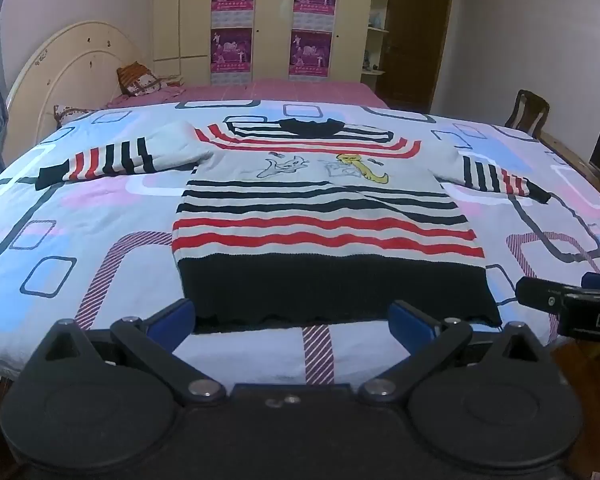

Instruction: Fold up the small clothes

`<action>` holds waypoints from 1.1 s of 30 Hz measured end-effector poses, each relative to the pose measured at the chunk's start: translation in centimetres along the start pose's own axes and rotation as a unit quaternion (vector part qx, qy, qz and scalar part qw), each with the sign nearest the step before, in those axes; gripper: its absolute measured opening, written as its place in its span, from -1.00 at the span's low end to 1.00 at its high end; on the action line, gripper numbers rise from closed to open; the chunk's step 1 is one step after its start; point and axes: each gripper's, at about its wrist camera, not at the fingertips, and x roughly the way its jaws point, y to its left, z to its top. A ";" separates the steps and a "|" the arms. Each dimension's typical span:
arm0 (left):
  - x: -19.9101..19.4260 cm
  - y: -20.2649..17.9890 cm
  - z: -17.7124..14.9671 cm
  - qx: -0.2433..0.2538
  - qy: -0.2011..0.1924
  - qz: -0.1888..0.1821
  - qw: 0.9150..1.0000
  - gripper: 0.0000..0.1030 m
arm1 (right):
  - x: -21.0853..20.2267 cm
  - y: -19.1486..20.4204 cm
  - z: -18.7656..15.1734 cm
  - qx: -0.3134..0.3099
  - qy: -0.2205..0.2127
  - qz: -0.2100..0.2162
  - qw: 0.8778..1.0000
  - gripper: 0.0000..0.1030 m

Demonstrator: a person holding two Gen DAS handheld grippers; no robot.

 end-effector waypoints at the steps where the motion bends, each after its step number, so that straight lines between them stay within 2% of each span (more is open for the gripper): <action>1: 0.0 0.0 0.0 0.000 -0.001 0.001 1.000 1.00 | 0.0 0.0 0.0 0.000 0.000 0.001 1.000 1.00; 33: -0.4 0.0 0.0 -0.001 0.000 0.005 1.000 1.00 | -0.7 0.3 0.2 -0.006 -0.007 0.004 1.000 1.00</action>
